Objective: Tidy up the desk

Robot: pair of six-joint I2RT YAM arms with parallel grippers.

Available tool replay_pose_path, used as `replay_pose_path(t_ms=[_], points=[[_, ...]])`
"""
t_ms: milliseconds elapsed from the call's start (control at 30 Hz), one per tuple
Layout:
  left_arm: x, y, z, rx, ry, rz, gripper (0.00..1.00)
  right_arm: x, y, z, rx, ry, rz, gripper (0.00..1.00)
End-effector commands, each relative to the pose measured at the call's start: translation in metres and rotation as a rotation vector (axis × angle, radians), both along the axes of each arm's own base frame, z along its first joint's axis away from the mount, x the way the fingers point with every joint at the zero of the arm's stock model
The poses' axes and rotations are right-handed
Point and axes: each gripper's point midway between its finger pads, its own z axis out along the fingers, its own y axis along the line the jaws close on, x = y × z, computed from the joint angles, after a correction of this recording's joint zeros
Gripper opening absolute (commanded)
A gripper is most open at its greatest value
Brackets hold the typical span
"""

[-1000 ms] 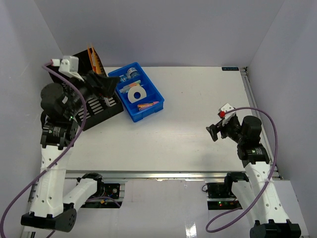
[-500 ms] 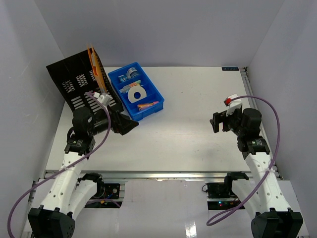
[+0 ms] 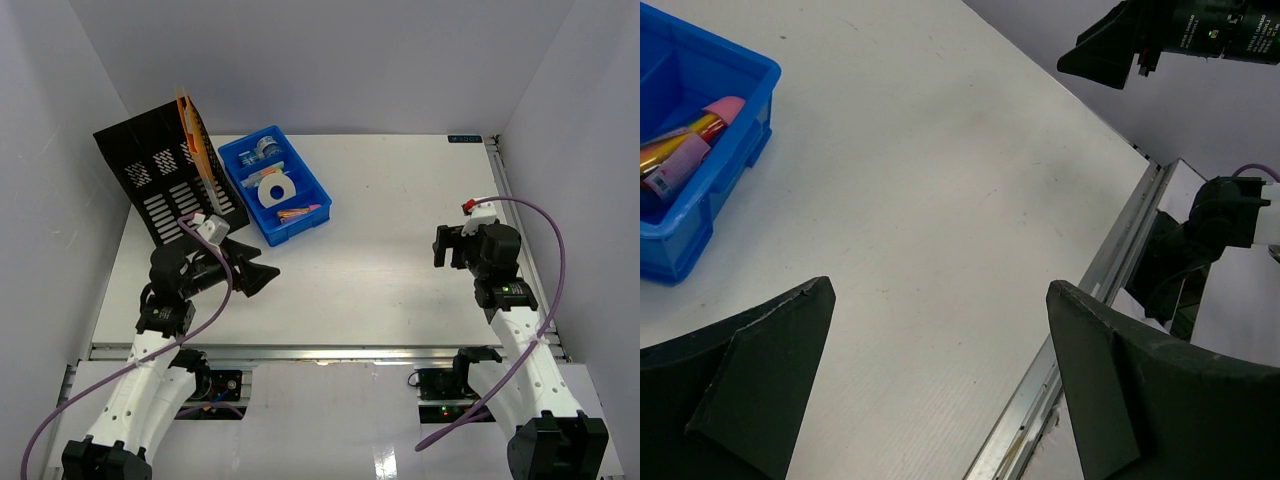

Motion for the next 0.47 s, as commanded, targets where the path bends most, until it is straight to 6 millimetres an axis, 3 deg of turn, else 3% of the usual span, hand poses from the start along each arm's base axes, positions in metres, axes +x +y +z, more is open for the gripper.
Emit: replay_pose_path(t_ms=[0,433], points=[[0.0014,0.0041,0.0106,0.025,-0.057,0.027,0.98,0.0105,-0.0076,0.0156,-0.007,-0.068,-0.045,0.90],[0.0037,0.0102,0.0082,0.055,-0.061,0.067,0.98,0.0073,-0.0055,0.0215,-0.019,-0.102,-0.019,0.90]])
